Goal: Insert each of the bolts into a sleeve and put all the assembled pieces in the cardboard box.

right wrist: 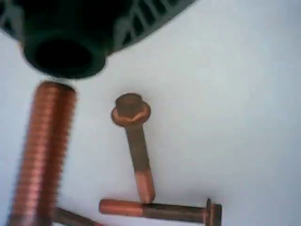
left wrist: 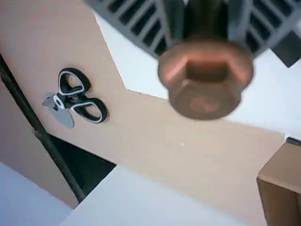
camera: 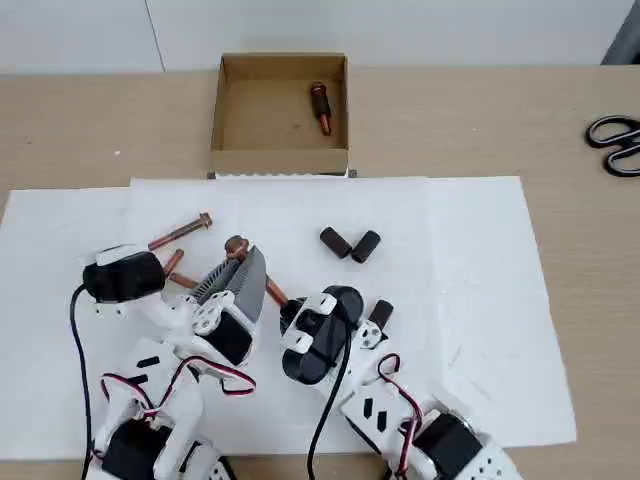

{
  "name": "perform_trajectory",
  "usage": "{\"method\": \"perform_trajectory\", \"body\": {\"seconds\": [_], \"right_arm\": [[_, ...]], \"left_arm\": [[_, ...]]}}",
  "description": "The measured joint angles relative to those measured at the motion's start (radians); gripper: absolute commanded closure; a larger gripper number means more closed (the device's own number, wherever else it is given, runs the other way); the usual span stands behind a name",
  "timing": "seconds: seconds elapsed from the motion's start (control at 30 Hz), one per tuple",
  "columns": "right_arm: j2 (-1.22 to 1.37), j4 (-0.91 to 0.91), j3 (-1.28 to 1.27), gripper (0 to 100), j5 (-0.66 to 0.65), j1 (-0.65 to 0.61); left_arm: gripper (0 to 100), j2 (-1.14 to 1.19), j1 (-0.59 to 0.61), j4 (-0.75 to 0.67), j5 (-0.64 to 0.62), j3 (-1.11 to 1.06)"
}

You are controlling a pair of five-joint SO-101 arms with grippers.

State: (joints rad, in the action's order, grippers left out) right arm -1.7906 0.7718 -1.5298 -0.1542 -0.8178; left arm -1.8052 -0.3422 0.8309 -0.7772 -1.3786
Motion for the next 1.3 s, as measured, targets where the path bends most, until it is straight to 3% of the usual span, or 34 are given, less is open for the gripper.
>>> {"method": "perform_trajectory", "body": {"seconds": [0.9, 1.1, 1.3], "right_arm": [[0.008, -0.005, -0.008, 99.5, 0.000, 0.003], [0.008, -0.006, -0.006, 99.5, 0.000, 0.005], [0.008, -0.005, -0.006, 99.5, 0.000, 0.014]], "left_arm": [[100, -0.009, -0.104, 0.020, 0.003, -0.103], [100, -0.005, -0.230, 0.124, 0.000, -0.115], [100, -0.009, -0.244, 0.147, 0.052, -0.112]]}}
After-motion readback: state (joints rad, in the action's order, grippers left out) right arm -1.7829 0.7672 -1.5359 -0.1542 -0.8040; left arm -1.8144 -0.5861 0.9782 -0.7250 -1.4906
